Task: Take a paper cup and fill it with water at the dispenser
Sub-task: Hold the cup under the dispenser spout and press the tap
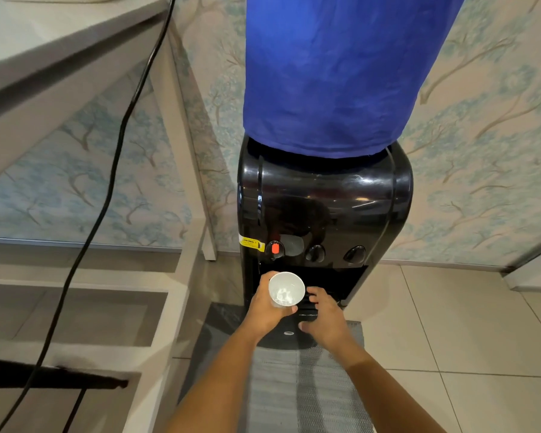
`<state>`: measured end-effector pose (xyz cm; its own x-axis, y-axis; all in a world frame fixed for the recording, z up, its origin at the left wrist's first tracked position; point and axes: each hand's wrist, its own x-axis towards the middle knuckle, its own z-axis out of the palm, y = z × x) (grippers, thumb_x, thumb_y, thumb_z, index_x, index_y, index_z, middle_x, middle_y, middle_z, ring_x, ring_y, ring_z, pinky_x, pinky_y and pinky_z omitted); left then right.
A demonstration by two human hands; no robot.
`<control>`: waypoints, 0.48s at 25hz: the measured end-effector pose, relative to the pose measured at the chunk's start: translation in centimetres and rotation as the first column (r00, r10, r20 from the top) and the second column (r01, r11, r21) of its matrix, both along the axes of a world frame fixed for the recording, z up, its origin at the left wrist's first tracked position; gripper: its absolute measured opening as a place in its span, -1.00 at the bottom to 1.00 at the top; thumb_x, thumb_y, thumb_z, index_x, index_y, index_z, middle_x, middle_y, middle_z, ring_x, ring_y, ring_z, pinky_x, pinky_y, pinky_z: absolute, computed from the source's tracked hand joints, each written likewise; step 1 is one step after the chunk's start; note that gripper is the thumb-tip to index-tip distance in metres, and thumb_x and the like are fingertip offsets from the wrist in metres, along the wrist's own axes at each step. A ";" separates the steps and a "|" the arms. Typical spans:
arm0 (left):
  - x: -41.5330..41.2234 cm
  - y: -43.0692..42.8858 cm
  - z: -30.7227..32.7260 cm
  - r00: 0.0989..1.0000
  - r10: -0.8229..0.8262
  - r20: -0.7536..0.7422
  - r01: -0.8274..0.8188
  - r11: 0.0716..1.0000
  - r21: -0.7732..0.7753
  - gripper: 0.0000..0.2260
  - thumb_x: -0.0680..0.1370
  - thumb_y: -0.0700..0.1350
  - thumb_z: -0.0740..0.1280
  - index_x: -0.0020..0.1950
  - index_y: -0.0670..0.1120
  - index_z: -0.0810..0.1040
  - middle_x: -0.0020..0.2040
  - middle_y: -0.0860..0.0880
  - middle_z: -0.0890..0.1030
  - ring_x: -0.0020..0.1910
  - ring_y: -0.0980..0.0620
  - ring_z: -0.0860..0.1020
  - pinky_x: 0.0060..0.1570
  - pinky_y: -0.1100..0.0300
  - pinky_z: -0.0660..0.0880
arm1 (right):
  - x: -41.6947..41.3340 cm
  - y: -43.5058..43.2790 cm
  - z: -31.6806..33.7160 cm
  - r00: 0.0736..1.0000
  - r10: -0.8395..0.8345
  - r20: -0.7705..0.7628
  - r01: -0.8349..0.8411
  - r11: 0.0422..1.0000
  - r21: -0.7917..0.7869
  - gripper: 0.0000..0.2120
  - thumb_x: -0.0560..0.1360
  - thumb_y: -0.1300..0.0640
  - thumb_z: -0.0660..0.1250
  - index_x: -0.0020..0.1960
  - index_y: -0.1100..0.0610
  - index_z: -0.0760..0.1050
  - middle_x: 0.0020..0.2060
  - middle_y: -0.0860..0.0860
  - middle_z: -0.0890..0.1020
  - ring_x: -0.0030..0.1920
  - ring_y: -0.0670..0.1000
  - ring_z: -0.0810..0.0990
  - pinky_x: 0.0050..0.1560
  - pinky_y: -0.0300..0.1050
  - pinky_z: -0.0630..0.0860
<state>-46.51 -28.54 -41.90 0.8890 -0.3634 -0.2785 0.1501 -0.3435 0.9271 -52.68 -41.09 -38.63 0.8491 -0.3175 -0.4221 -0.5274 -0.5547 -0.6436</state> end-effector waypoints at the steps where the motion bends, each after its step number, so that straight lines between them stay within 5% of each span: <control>1: -0.1 0.4 0.3 1.000 -0.019 0.003 0.019 1.000 0.008 -0.33 0.36 -0.25 0.51 0.35 0.00 0.26 0.25 0.00 0.41 0.27 -0.02 0.39 0.26 0.09 0.41 | 0.1 0.5 0.2 1.000 0.007 0.010 -0.007 1.000 0.001 -0.28 0.36 0.28 0.45 0.43 0.05 0.24 0.35 0.05 0.40 0.33 0.02 0.41 0.06 -0.33 0.44; 5: -0.4 1.9 1.7 0.998 -0.063 0.000 0.063 0.998 0.005 -0.36 0.36 -0.19 0.51 0.31 0.10 0.26 0.21 0.06 0.40 0.25 0.02 0.39 0.17 0.19 0.42 | 0.3 2.3 1.5 0.996 -0.010 0.083 0.008 1.000 0.028 -0.26 0.32 0.24 0.49 0.41 0.09 0.25 0.35 0.08 0.41 0.35 0.06 0.39 0.30 -0.07 0.39; 12: 0.0 5.1 8.0 0.997 -0.050 0.051 0.052 0.997 -0.053 -0.39 0.34 -0.14 0.53 0.23 0.21 0.30 0.17 0.15 0.45 0.21 0.10 0.43 -0.01 0.37 0.45 | 0.7 5.7 6.5 0.972 -0.030 0.234 -0.005 0.989 0.146 -0.17 0.28 0.19 0.53 0.42 0.09 0.17 0.31 0.09 0.46 0.31 0.09 0.44 0.18 -0.13 0.45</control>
<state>-46.53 -23.48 -33.90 0.8811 -0.4219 -0.2136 0.0873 -0.2988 0.9503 -52.01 -35.38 -32.11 0.9262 -0.2791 -0.2535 -0.3581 -0.4409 -0.8230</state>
